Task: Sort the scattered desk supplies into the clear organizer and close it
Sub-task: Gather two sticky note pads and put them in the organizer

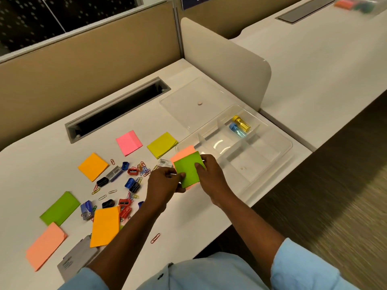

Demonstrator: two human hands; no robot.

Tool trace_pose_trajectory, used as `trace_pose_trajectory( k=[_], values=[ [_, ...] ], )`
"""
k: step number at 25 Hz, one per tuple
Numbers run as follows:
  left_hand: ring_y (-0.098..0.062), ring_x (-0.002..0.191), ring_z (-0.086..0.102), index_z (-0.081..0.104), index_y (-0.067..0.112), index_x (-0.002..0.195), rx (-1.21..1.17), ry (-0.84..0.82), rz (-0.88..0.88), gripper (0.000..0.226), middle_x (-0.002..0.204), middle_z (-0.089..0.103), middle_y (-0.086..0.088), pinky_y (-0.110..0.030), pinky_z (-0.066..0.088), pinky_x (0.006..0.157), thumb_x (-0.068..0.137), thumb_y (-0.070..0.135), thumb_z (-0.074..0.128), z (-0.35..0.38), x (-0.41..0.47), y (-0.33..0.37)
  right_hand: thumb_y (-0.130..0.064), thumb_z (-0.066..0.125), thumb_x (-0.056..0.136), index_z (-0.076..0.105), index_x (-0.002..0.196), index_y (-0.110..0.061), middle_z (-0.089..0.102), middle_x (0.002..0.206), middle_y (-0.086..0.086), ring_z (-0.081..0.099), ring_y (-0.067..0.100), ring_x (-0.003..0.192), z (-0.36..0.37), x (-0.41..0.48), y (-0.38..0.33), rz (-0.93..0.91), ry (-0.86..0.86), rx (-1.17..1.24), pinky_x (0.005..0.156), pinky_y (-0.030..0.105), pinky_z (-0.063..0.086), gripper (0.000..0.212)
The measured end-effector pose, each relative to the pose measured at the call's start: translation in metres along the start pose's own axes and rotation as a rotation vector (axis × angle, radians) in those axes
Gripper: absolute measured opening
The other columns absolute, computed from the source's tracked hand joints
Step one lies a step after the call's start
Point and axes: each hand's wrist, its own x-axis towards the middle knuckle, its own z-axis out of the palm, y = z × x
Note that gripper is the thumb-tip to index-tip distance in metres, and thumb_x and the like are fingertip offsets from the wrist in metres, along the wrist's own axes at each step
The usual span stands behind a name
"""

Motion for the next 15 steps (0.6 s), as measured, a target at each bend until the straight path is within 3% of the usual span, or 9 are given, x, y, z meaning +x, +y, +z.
trace_pose_trajectory(
  k=[4, 7, 11, 15],
  values=[
    [-0.025, 0.05, 0.065, 0.062, 0.001, 0.08, -0.147, -0.098, -0.075, 0.013, 0.069, 0.066, -0.018, -0.033, 0.059, 0.055, 0.078, 0.007, 0.073, 0.021, -0.002, 0.01, -0.012, 0.051, 0.094, 0.053, 0.119, -0.011, 0.059, 0.116, 0.01, 0.056, 0.022, 0.1, -0.033, 0.011, -0.003, -0.047, 0.045, -0.095, 0.079, 0.03, 0.046, 0.025],
    [-0.021, 0.057, 0.067, 0.066, 0.007, 0.078, -0.166, -0.147, -0.028, 0.01, 0.076, 0.07, -0.012, -0.031, 0.059, 0.056, 0.083, 0.015, 0.07, 0.034, -0.001, 0.016, -0.007, 0.056, 0.09, 0.059, 0.117, -0.011, 0.062, 0.11, 0.012, 0.058, 0.025, 0.099, -0.08, 0.03, -0.008, -0.115, 0.212, -0.151, 0.078, 0.03, 0.046, 0.027],
    [-0.022, 0.066, 0.069, 0.067, 0.015, 0.081, -0.095, -0.172, 0.007, 0.009, 0.08, 0.072, -0.007, -0.032, 0.059, 0.063, 0.086, 0.021, 0.066, 0.043, 0.001, 0.017, 0.001, 0.053, 0.087, 0.062, 0.116, -0.007, 0.065, 0.112, 0.017, 0.059, 0.03, 0.103, -0.15, 0.063, -0.008, -0.155, 0.451, -0.405, 0.077, 0.022, 0.037, 0.031],
    [-0.021, 0.066, 0.067, 0.067, 0.015, 0.078, -0.068, -0.171, 0.019, 0.009, 0.079, 0.072, -0.008, -0.03, 0.057, 0.061, 0.086, 0.02, 0.066, 0.05, 0.006, 0.019, 0.002, 0.052, 0.086, 0.063, 0.116, -0.002, 0.065, 0.114, 0.02, 0.059, 0.034, 0.106, -0.19, 0.088, 0.001, -0.14, 0.496, -0.637, 0.078, 0.023, 0.04, 0.032]
  ],
)
